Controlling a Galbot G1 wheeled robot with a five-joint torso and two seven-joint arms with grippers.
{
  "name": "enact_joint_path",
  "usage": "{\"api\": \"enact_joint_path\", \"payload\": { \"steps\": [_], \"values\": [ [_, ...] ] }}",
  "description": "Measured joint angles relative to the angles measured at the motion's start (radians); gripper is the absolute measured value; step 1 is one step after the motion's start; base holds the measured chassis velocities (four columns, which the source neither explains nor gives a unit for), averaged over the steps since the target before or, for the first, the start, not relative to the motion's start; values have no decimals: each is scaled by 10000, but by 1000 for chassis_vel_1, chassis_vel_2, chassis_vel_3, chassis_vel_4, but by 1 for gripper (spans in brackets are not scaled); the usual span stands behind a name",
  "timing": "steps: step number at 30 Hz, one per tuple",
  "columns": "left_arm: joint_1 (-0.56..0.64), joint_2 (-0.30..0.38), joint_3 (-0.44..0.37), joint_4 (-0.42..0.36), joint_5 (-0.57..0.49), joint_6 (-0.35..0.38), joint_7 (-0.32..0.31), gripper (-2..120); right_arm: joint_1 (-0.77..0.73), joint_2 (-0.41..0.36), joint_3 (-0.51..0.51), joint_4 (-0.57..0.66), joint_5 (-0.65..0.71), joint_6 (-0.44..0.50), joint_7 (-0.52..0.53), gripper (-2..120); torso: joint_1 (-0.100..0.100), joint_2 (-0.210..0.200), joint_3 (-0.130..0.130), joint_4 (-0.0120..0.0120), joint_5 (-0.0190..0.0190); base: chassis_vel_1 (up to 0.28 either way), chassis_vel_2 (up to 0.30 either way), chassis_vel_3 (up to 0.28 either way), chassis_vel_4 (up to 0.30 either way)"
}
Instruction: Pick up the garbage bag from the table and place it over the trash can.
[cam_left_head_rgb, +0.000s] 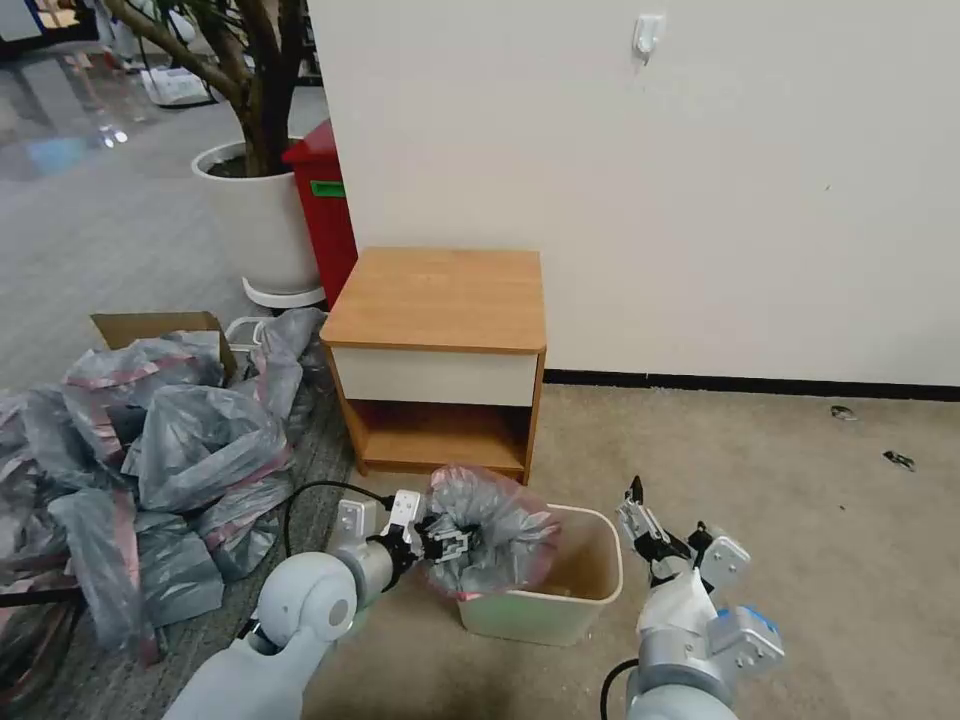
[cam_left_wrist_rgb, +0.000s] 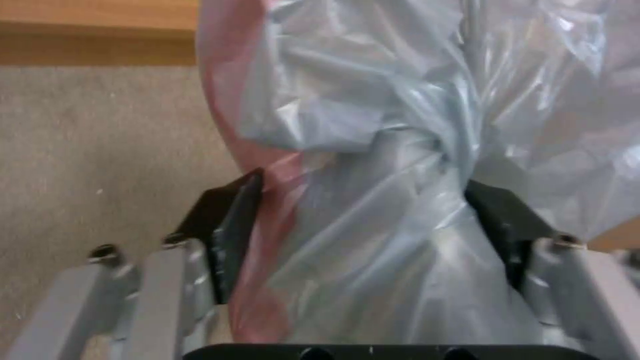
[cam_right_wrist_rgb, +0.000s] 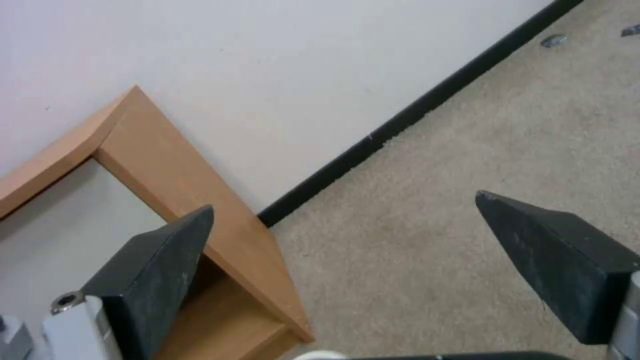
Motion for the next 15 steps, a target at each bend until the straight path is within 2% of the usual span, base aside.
{"api": "enact_joint_path", "payload": {
  "steps": [1,4,5,7,8,13,14,15],
  "values": [
    [0,0,0,0,0,0,0,69,0,0,0,0,0,0,0,100,0,0,0,0,0,0,0,0,0],
    [114,-99,-20,74,158,-12,76,51,-17,-1,-7,36,-52,19,3,100,0,0,0,0,0,0,0,0,0],
    [114,-99,-20,74,158,-12,76,51,-17,-1,-7,36,-52,19,3,100,0,0,0,0,0,0,0,0,0],
    [119,-128,-8,81,221,-27,77,41,-21,-1,-17,53,-79,23,2,100,0,0,0,0,1,0,0,0,0],
    [119,-128,-8,81,221,-27,77,41,-21,-1,-17,53,-79,23,2,100,0,0,0,0,1,0,0,0,0],
    [117,-187,-28,47,247,-29,-75,18,-20,0,-19,59,-116,50,3,100,0,0,0,0,1,0,0,0,0],
    [117,-187,-28,47,247,-29,-75,18,-20,0,-19,59,-116,50,3,100,0,0,0,0,1,0,0,0,0],
    [134,-210,-42,29,247,-25,-122,13,-20,1,-19,61,-120,52,3,100,0,0,-1,0,0,0,0,0,0]
  ]
}}
